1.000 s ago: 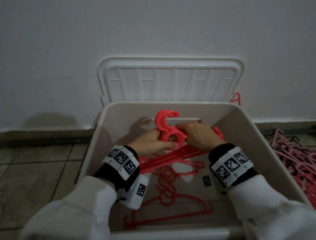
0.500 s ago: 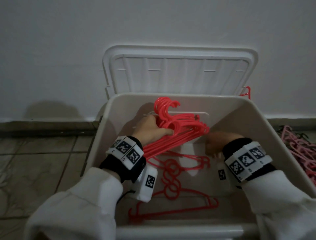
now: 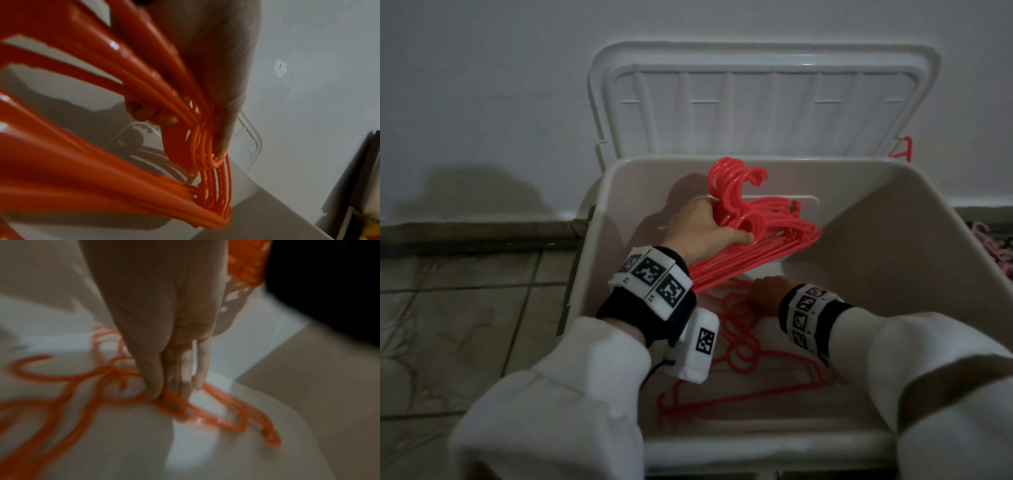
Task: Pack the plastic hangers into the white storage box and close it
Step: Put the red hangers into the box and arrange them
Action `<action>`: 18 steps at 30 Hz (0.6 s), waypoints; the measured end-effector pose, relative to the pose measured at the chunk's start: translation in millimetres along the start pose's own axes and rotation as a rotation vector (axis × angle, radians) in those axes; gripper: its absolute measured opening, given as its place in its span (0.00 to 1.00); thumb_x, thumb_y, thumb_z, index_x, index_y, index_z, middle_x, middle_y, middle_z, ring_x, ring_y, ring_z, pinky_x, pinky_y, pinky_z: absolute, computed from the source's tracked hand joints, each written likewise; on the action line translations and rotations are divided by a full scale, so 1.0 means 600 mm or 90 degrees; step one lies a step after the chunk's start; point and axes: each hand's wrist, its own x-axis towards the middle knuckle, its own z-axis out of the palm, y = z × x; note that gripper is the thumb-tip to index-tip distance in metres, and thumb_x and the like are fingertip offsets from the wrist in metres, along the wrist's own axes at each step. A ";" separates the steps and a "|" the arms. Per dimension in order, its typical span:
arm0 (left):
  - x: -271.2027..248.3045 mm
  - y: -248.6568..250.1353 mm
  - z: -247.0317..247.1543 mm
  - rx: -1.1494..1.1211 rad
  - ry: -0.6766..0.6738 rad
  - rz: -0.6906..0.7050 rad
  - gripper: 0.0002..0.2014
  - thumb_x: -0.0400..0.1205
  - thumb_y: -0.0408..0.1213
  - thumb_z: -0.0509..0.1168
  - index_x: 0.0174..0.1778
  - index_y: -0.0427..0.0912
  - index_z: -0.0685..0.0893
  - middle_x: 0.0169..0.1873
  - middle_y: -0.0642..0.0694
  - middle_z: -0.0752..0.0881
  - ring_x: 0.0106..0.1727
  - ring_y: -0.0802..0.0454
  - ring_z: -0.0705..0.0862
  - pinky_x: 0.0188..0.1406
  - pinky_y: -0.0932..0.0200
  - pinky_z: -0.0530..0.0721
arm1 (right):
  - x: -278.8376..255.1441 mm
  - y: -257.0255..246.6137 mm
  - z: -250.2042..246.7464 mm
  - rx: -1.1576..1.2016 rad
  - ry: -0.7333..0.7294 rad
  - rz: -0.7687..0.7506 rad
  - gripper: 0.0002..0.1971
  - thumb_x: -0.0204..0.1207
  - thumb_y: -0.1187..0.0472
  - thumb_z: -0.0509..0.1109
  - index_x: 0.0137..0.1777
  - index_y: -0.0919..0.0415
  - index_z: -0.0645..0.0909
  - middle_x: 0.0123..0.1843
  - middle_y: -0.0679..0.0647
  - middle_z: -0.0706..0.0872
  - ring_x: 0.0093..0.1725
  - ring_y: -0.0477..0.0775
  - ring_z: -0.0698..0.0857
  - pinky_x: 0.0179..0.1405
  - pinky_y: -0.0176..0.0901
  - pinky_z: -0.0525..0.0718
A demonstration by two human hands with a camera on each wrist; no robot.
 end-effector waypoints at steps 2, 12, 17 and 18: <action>-0.001 0.001 -0.001 -0.003 -0.004 -0.007 0.13 0.68 0.48 0.77 0.41 0.57 0.79 0.40 0.59 0.83 0.49 0.54 0.82 0.54 0.60 0.77 | -0.005 0.011 -0.012 0.030 -0.005 0.010 0.17 0.81 0.61 0.58 0.65 0.70 0.78 0.60 0.66 0.82 0.64 0.64 0.81 0.56 0.48 0.77; -0.002 0.001 -0.001 0.018 -0.010 0.009 0.13 0.70 0.48 0.76 0.45 0.53 0.81 0.36 0.62 0.80 0.39 0.62 0.77 0.34 0.69 0.68 | -0.023 0.026 -0.009 -0.010 -0.013 0.037 0.15 0.79 0.62 0.63 0.64 0.63 0.78 0.64 0.61 0.82 0.61 0.62 0.82 0.59 0.50 0.82; 0.001 -0.001 0.001 0.035 -0.012 0.017 0.12 0.70 0.48 0.76 0.43 0.51 0.81 0.38 0.57 0.82 0.38 0.62 0.77 0.32 0.69 0.69 | -0.019 0.013 0.007 0.003 0.042 0.058 0.18 0.85 0.61 0.54 0.72 0.63 0.71 0.70 0.58 0.78 0.69 0.60 0.78 0.64 0.48 0.75; 0.002 -0.002 0.001 0.036 -0.012 0.017 0.13 0.70 0.48 0.76 0.44 0.50 0.81 0.38 0.56 0.82 0.38 0.63 0.77 0.32 0.68 0.69 | -0.016 0.013 0.009 -0.004 0.044 0.062 0.18 0.85 0.61 0.52 0.71 0.65 0.72 0.70 0.59 0.78 0.69 0.61 0.78 0.64 0.48 0.75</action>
